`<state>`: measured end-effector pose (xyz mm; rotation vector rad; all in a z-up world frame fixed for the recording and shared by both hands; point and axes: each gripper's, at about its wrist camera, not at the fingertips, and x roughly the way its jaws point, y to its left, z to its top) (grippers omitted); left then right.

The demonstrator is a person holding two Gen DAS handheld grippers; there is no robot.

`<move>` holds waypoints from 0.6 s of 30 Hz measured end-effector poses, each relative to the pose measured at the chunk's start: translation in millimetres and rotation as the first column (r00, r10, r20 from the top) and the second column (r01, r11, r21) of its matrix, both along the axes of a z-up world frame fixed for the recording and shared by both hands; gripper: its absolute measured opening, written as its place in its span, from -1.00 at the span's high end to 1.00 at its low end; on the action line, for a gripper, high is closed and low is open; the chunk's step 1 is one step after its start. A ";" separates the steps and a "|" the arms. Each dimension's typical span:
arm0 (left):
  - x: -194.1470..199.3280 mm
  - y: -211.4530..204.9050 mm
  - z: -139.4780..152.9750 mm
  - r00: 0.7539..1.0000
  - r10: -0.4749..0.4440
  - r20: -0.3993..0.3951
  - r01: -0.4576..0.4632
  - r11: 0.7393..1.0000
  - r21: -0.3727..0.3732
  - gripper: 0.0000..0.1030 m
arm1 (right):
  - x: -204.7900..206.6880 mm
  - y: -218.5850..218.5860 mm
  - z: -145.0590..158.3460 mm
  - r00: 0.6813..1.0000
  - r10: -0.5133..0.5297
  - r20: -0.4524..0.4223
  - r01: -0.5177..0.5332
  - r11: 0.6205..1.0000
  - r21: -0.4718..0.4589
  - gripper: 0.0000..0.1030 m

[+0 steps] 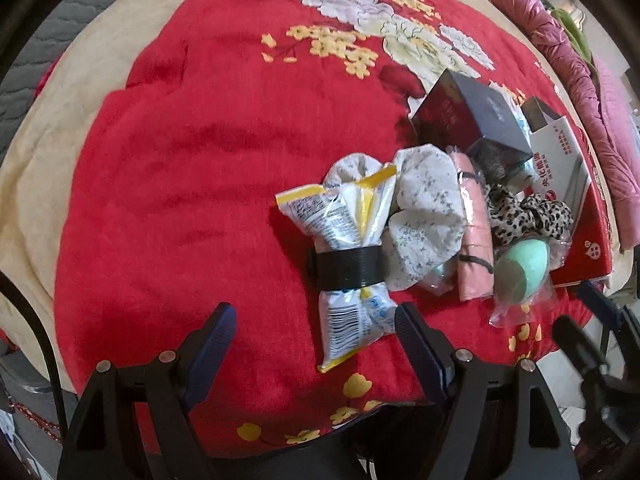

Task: Organize soft objects
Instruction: 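Grasp the white-and-yellow snack bag with left tool while right tool grasps the green sponge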

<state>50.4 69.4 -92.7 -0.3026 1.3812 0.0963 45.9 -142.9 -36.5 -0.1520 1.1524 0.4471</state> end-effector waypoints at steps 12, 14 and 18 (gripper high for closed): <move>0.4 11.5 -3.4 0.999 0.039 -0.006 -0.039 0.999 -0.022 -0.56 | 25.5 16.4 -32.1 1.000 -0.010 -0.006 0.009 0.996 -0.092 -0.47; 1.1 15.4 -3.1 0.999 0.052 -0.003 -0.052 0.998 -0.032 -0.56 | 28.0 19.8 -36.2 1.000 -0.003 -0.008 0.003 0.996 -0.094 -0.40; 4.7 18.7 -6.7 0.997 0.074 -0.007 -0.074 0.995 -0.061 -0.56 | 30.0 23.5 -41.9 1.000 0.013 -0.016 -0.015 0.996 -0.091 -0.19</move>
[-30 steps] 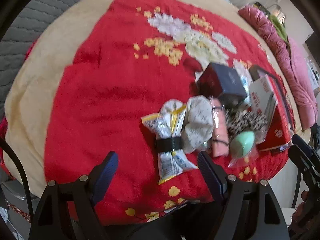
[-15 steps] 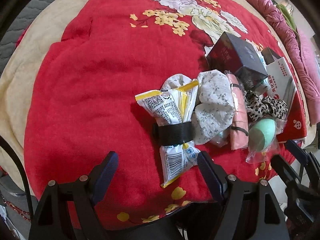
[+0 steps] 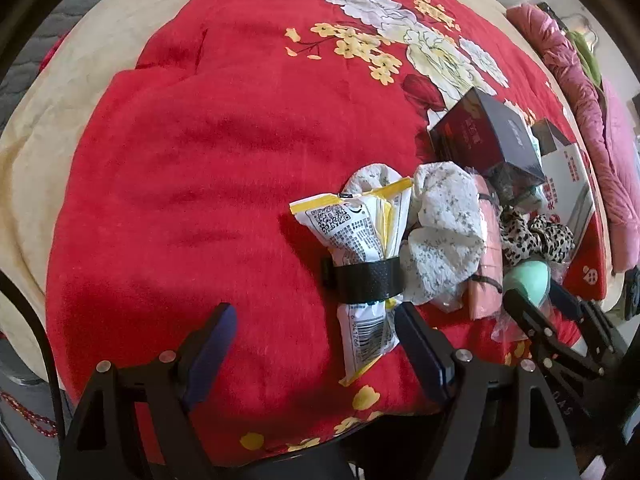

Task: Organize soft objects
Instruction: 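Grasp the white-and-yellow snack bag with left tool while right tool grasps the green sponge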

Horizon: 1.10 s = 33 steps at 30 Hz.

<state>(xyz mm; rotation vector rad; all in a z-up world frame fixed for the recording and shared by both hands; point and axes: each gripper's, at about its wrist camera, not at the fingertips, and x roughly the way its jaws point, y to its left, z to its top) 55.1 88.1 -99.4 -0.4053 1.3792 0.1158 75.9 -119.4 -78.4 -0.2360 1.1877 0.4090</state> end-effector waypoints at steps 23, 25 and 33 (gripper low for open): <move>30.4 7.4 -20.7 0.991 0.133 -0.020 -0.135 0.981 -0.141 0.18 | -0.9 -11.7 -1.4 1.000 -0.010 -0.026 0.012 0.998 0.058 0.12; 27.5 10.5 -18.3 0.990 0.141 -0.011 -0.141 0.978 -0.156 0.19 | -2.0 -19.6 -0.3 0.999 -0.028 -0.043 0.032 0.995 0.096 0.12; 13.7 23.2 -0.2 0.988 0.154 0.026 -0.149 0.977 -0.153 0.19 | -7.4 -32.4 14.2 0.998 -0.053 -0.041 0.060 0.983 0.172 0.13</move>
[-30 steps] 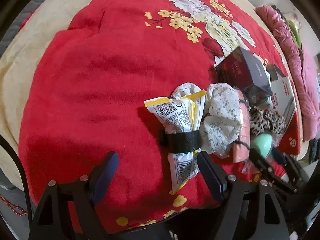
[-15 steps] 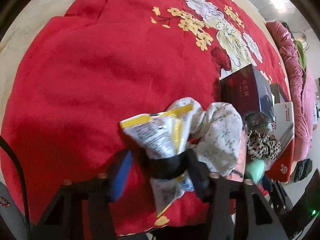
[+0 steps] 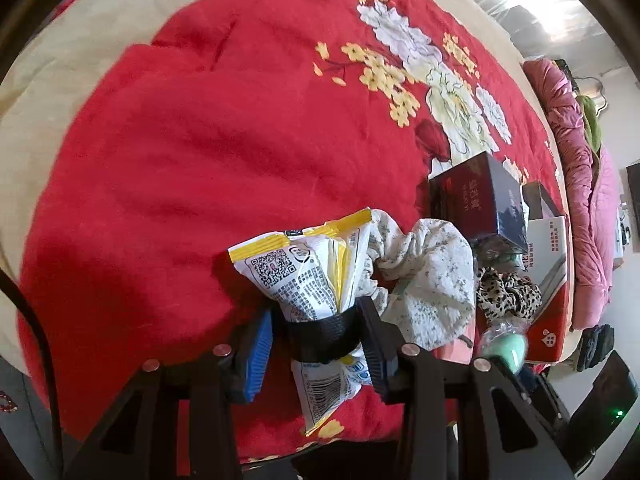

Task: Organize soft objects
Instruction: 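Carry the snack bag with left tool while right tool carries the green sponge toward the tray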

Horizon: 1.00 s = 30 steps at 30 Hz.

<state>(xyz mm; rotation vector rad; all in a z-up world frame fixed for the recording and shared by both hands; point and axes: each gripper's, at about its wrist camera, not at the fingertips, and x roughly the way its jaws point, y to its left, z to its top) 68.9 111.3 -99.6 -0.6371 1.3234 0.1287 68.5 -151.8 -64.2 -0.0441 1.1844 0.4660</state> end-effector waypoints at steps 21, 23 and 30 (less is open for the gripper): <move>6.7 -57.6 85.9 0.970 -0.177 0.164 0.164 0.982 0.089 0.19 | 2.5 -34.0 85.8 0.984 -0.042 0.170 0.030 0.997 0.071 0.13; 7.6 -65.7 91.7 0.966 -0.194 0.173 0.181 0.979 0.090 0.19 | 2.9 -37.6 90.4 0.983 -0.051 0.176 0.038 0.996 0.079 0.13; 8.7 -89.1 112.0 0.948 -0.238 0.209 0.222 0.970 0.099 0.19 | 4.2 -49.9 105.8 0.977 -0.080 0.196 0.060 0.993 0.106 0.13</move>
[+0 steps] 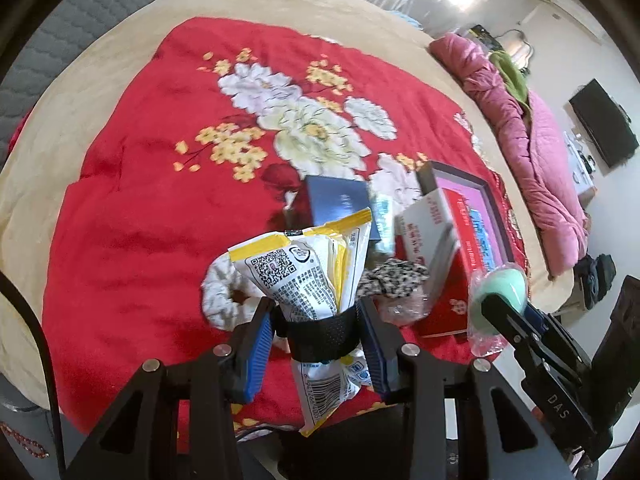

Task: Organize soft objects
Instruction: 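Carry the snack bag with left tool while right tool carries the green sponge toward the tray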

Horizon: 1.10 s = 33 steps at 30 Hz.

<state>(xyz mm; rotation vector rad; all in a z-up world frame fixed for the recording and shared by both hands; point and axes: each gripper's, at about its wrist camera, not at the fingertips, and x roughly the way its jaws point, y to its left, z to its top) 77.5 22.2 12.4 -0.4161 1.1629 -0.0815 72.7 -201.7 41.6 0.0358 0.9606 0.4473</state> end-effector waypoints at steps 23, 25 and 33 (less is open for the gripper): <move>25.8 -106.1 50.0 0.976 -0.191 0.101 0.190 0.982 0.024 0.19 | 5.2 -100.8 41.7 0.973 -0.218 0.081 0.216 0.976 0.036 0.13; 30.5 -119.7 53.2 0.971 -0.215 0.108 0.213 0.977 0.030 0.19 | 5.7 -110.2 44.5 0.967 -0.236 0.094 0.235 0.972 0.026 0.13; 46.7 -171.4 58.2 0.944 -0.308 0.118 0.304 0.951 0.046 0.19 | 9.1 -158.6 52.3 0.937 -0.333 0.104 0.330 0.943 0.040 0.13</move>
